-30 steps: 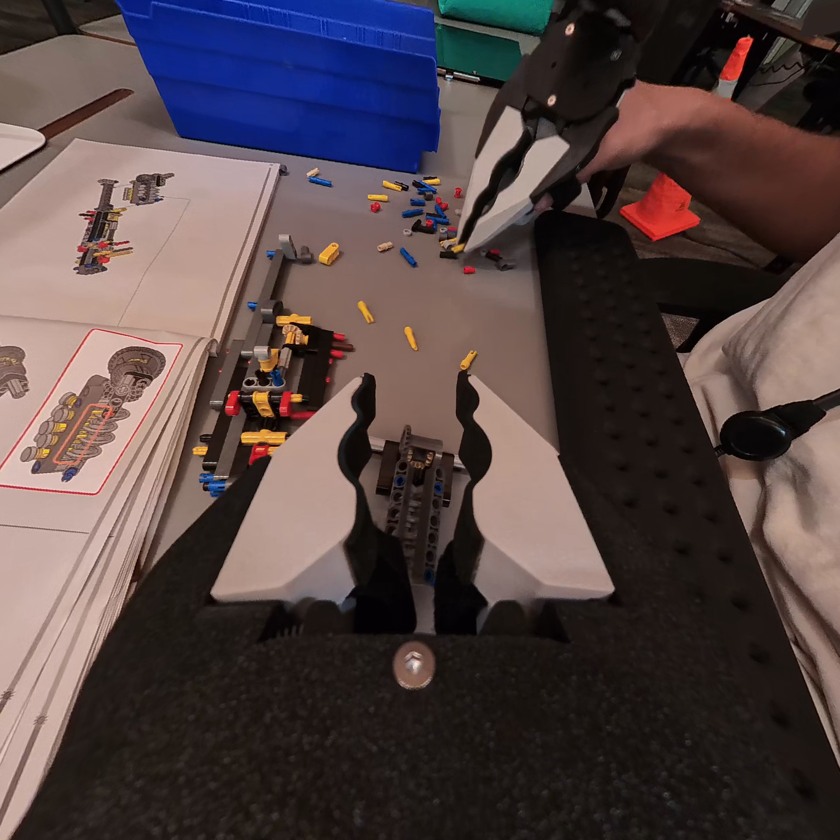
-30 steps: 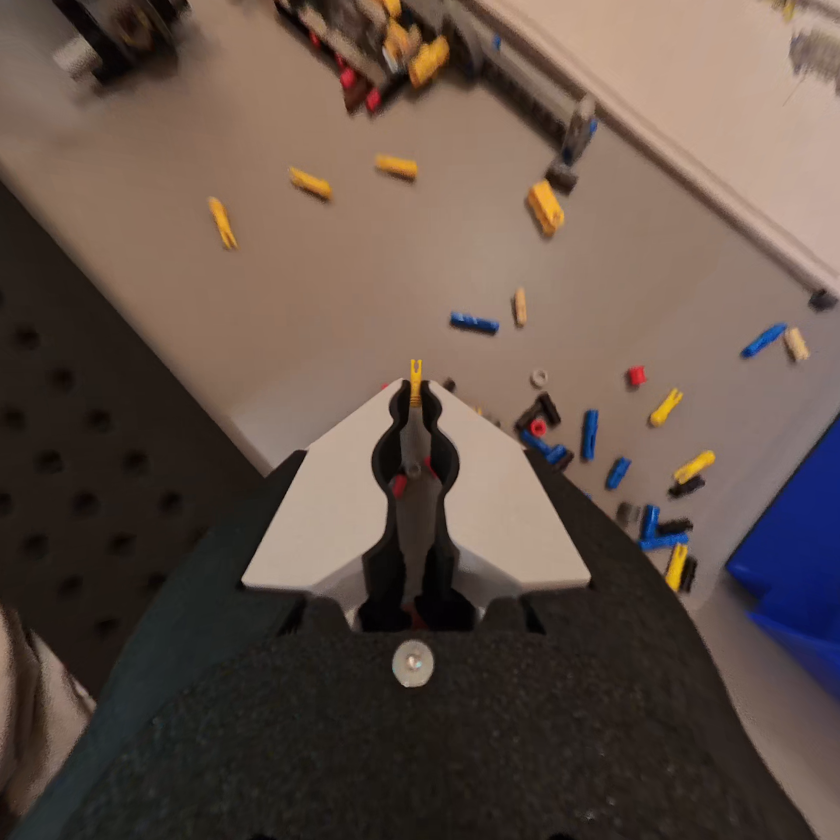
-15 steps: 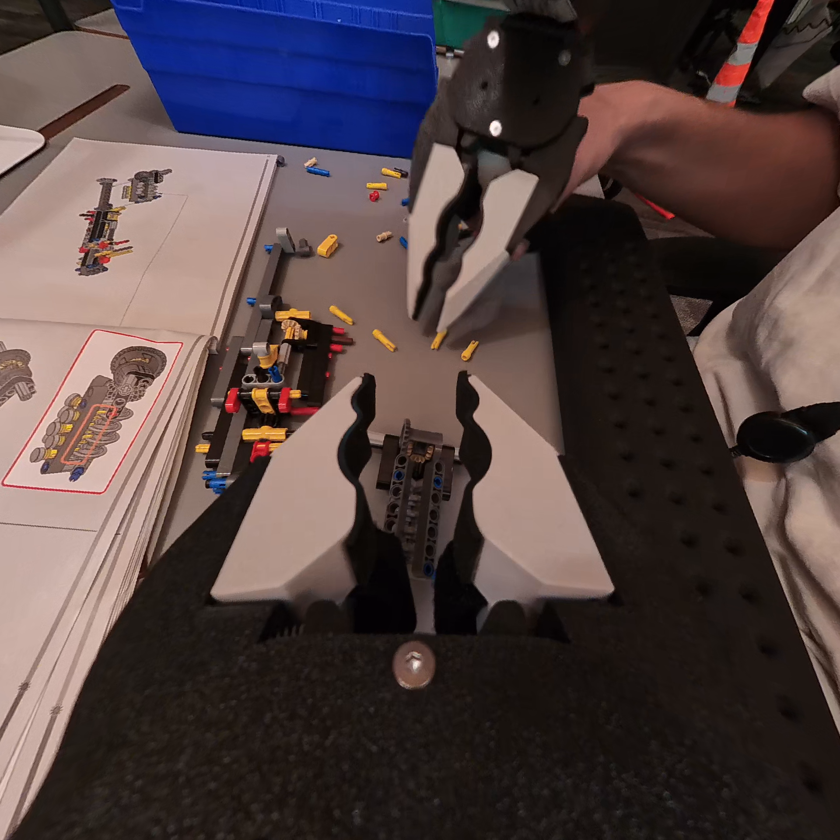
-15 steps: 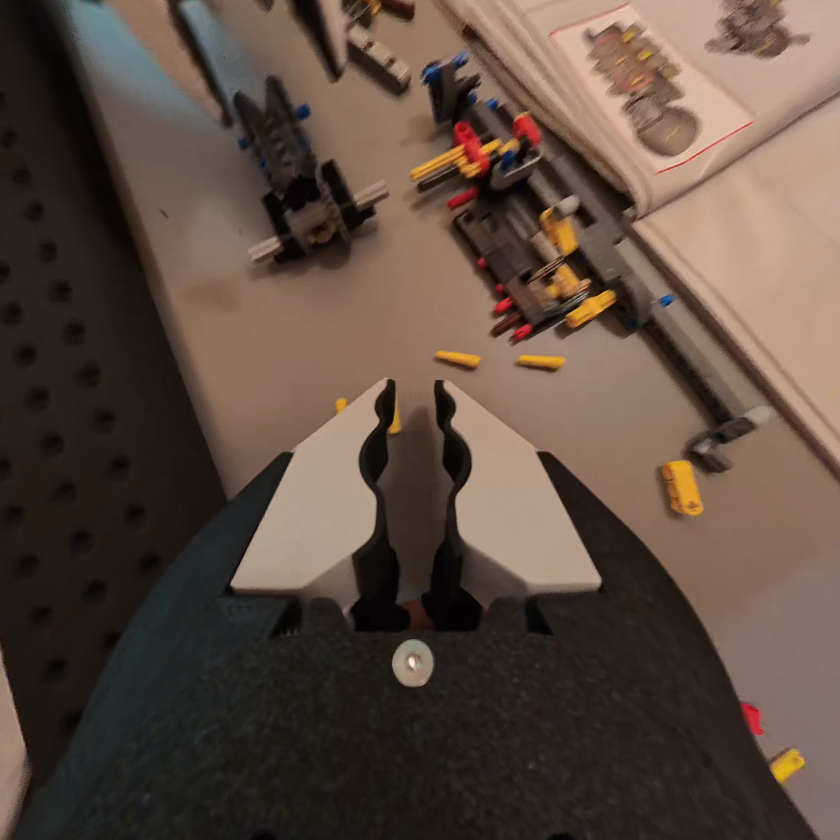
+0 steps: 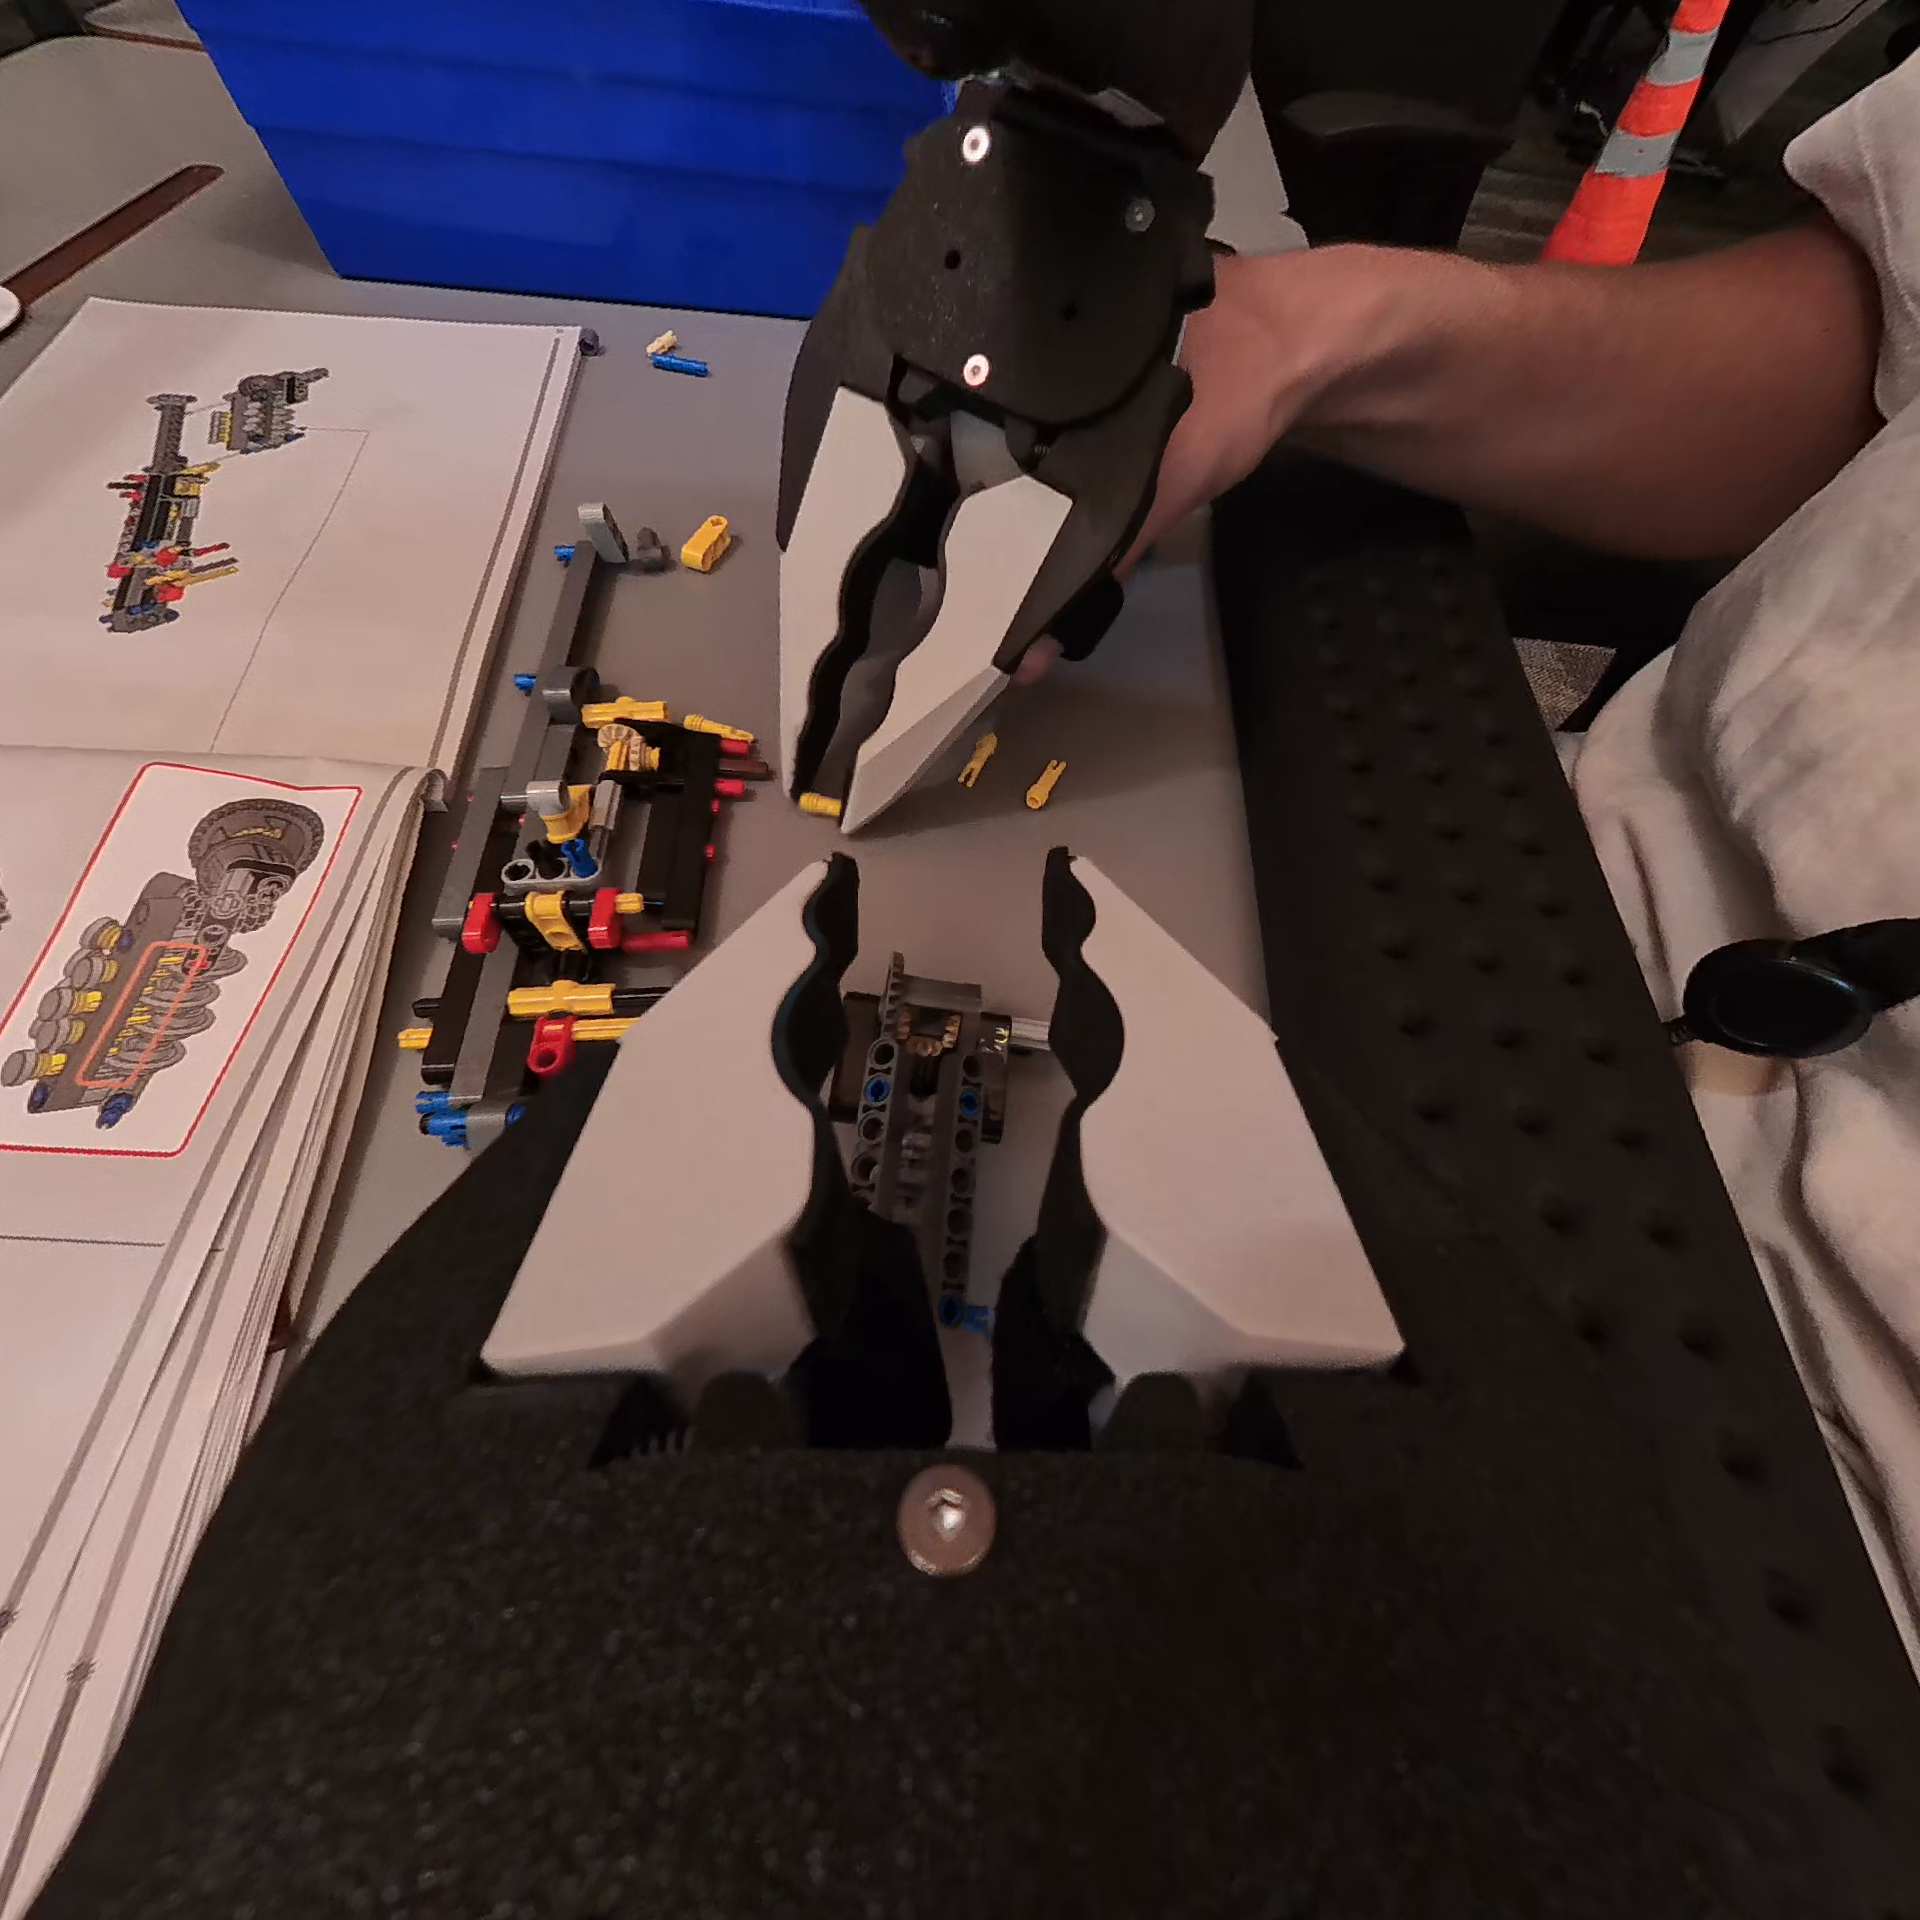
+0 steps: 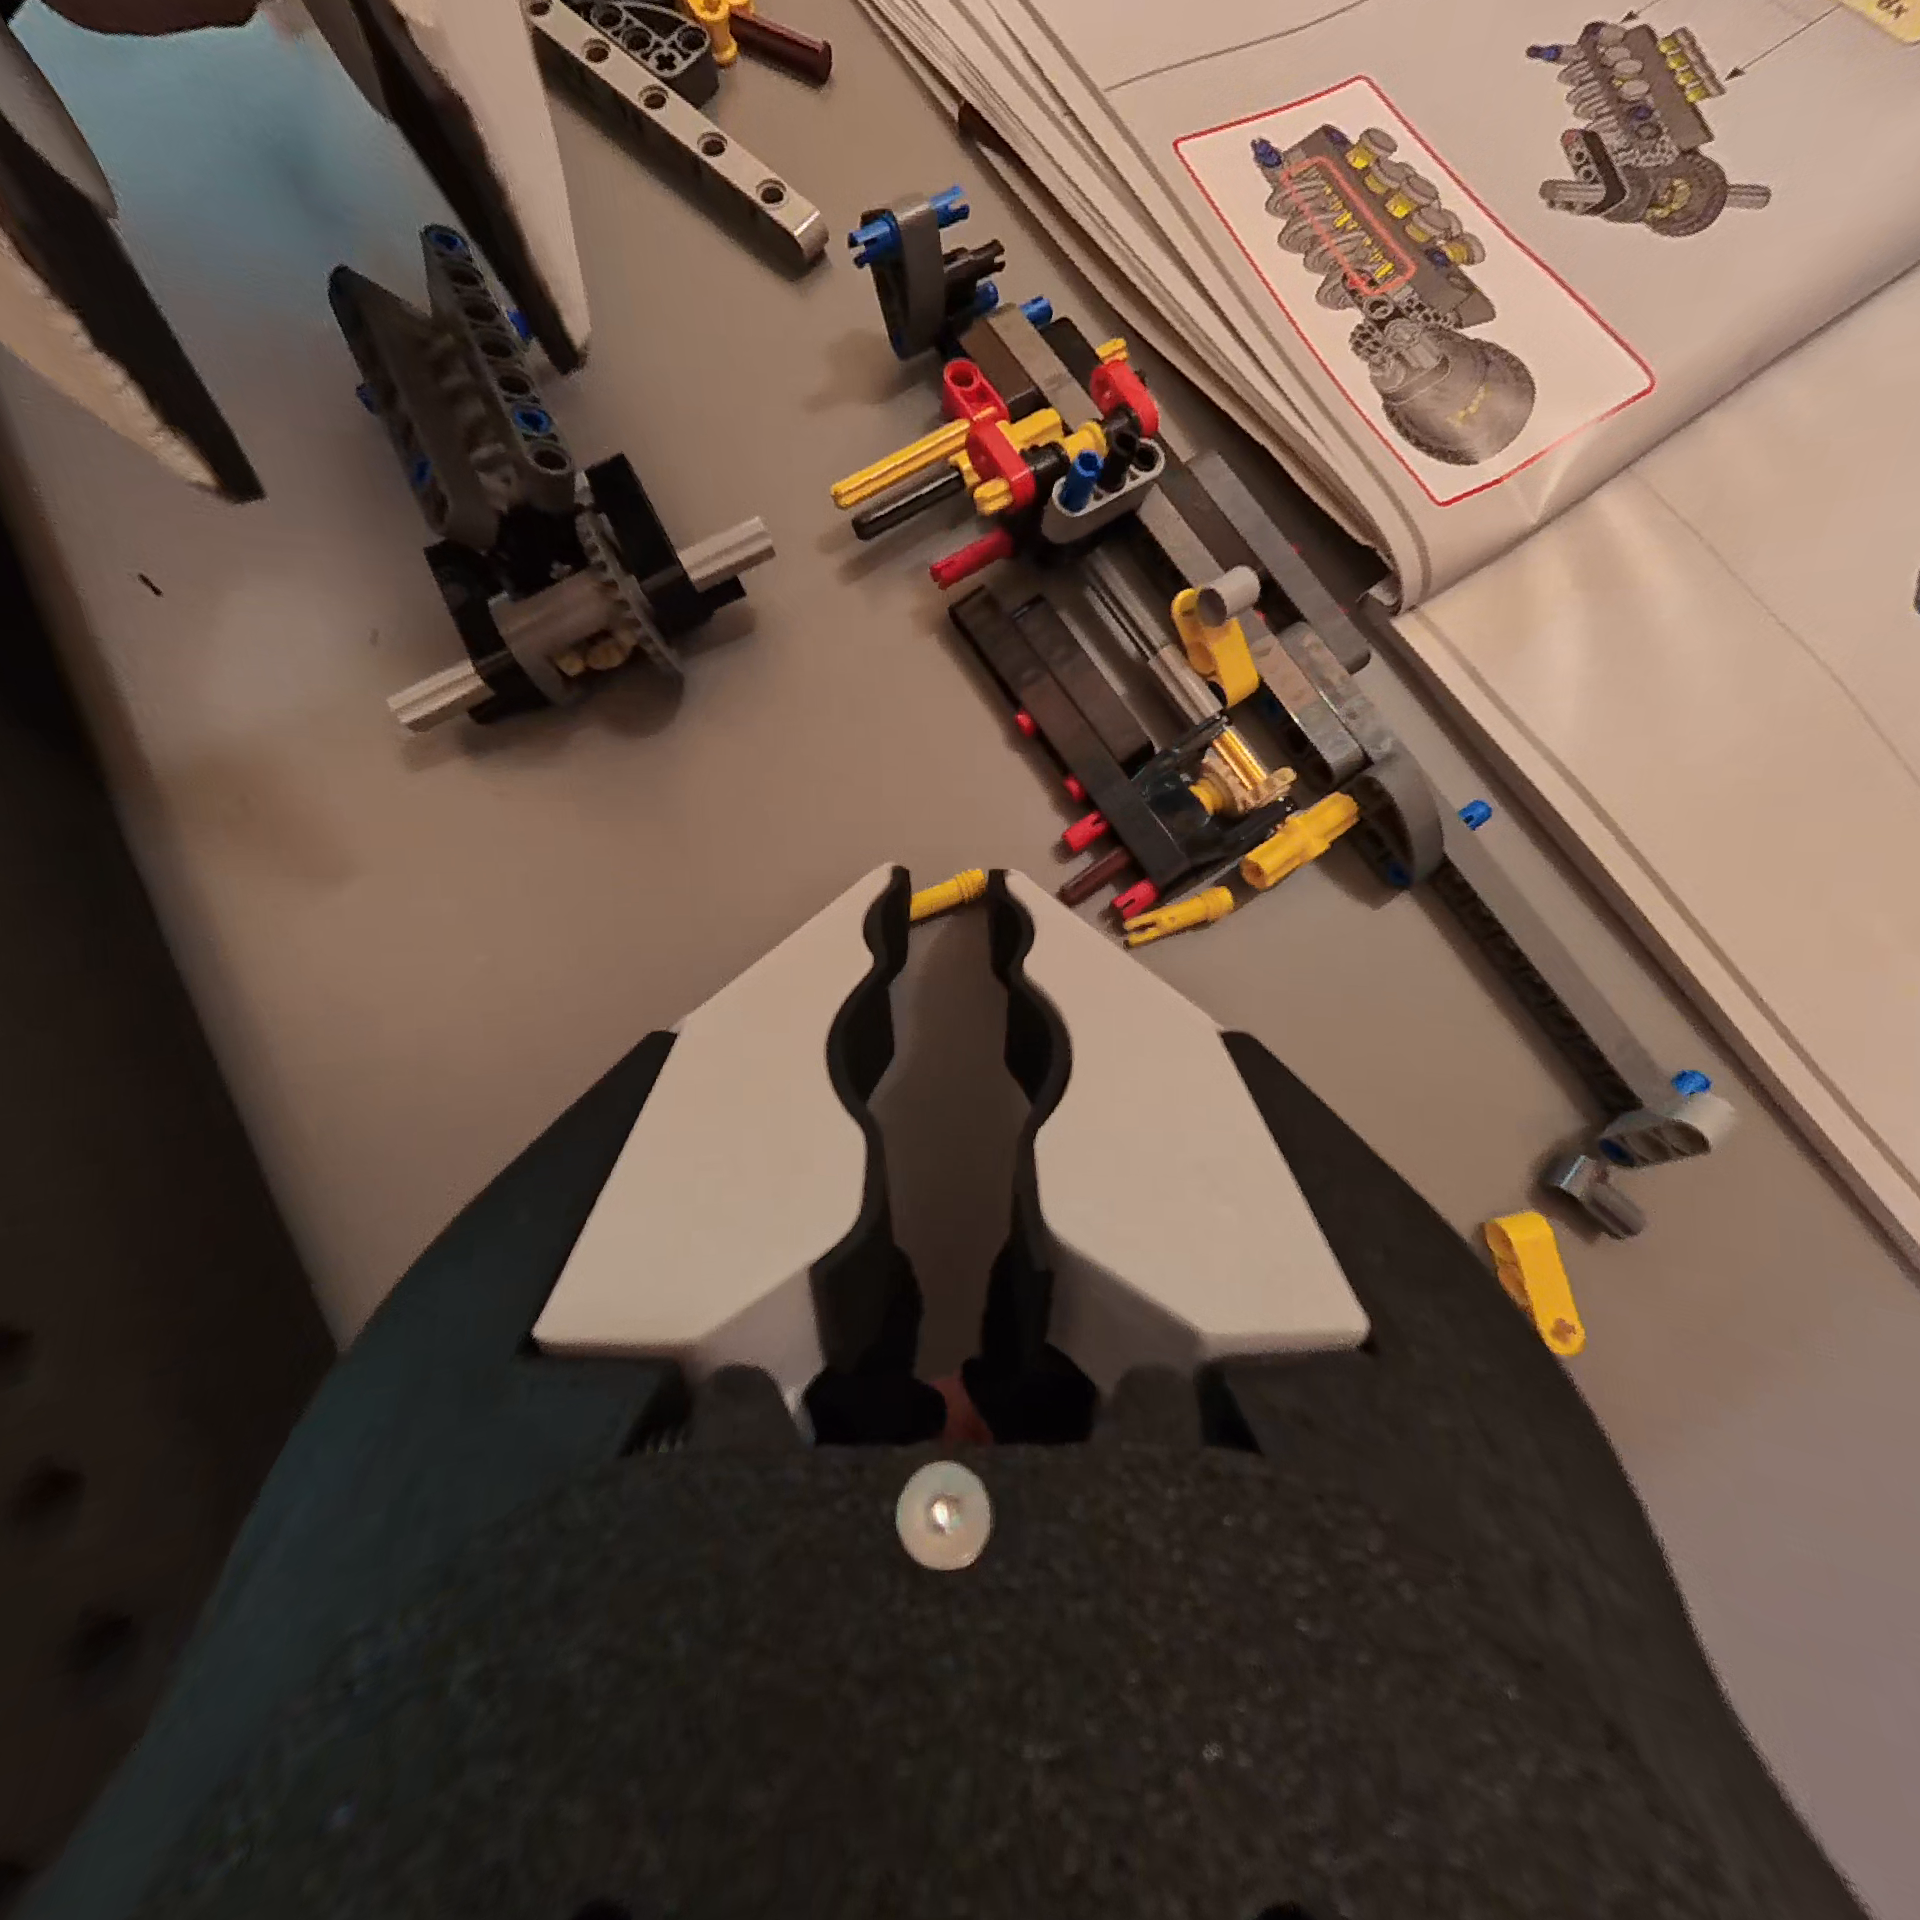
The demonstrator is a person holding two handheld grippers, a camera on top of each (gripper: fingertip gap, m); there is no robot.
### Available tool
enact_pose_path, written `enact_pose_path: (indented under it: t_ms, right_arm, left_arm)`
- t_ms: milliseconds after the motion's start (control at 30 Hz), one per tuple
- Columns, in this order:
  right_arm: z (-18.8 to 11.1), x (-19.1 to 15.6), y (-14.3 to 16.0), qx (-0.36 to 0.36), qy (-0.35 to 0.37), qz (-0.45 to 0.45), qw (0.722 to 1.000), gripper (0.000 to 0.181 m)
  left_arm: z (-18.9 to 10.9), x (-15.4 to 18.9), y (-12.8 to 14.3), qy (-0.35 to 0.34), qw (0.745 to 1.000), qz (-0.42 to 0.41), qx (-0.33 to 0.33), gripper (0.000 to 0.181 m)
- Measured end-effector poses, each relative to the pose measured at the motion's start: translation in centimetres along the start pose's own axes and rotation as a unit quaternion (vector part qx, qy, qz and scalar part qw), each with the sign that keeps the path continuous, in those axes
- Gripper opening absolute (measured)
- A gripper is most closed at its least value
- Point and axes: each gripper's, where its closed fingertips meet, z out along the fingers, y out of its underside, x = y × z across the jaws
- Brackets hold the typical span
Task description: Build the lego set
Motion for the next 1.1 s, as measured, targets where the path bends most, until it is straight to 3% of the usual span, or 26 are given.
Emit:
enact_pose_path:
  t_ms: [267, 600, 867, 1100]
  right_arm:
    - [-2.6, 0.0, 3.1, -0.021, -0.012, 0.022, 0.999, 0.014]
    - [-3.6, 1.2, 1.7, 0.027, -0.03, 0.057, 0.998, 0.021]
    - [-0.6, 3.9, 0.9, 0.023, -0.026, 0.049, 0.998, 0.028]
    - [-0.3, 4.3, 0.7, 0.02, -0.026, 0.017, 0.999, 0.023]
  left_arm:
    - [0.0, 0.1, 0.0, -0.001, 1.0, 0.003, -0.003, 0.035]
    - [0.1, 0.0, 0.3, -0.001, 1.0, 0.0, -0.006, 0.034]
    - [0.3, 0.2, 0.5, 0.002, 1.0, 0.004, -0.012, 0.035]
    - [0.1, 0.2, 0.3, 0.002, 1.0, 0.005, -0.009, 0.034]
